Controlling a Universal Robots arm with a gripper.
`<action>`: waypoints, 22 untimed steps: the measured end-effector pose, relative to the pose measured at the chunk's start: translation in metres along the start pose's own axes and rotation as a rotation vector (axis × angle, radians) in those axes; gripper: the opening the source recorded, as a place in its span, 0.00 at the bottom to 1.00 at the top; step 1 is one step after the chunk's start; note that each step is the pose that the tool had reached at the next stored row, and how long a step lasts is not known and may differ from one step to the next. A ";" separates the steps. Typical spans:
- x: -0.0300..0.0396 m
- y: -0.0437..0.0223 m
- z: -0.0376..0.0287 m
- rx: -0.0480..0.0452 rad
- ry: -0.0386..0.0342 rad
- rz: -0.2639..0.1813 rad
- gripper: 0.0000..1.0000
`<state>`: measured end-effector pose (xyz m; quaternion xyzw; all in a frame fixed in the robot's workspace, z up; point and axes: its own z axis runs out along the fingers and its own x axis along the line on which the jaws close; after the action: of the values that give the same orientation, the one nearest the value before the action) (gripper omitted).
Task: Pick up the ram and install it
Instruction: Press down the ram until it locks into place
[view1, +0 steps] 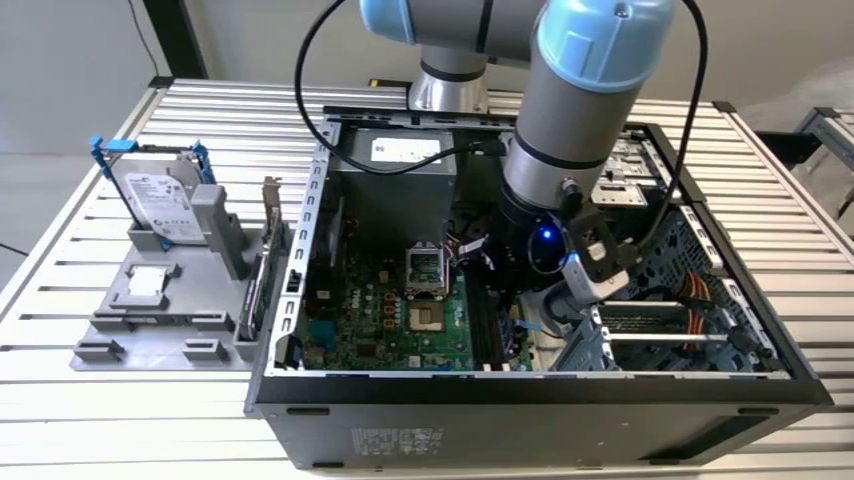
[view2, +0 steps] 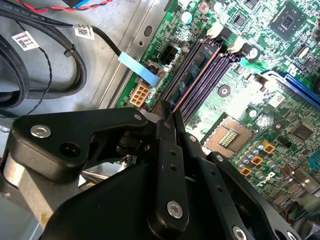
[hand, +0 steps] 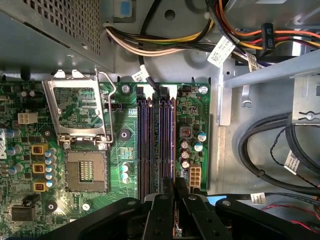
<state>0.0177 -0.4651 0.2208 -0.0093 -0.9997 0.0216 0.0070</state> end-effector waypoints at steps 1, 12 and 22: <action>0.0000 0.0000 0.0000 0.0000 0.0000 0.000 0.00; -0.0004 0.0002 0.0068 -0.0021 0.0003 0.004 0.00; -0.0004 0.0002 0.0071 -0.0023 0.0002 0.004 0.00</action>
<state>0.0180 -0.4652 0.2138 -0.0112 -0.9997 0.0204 0.0070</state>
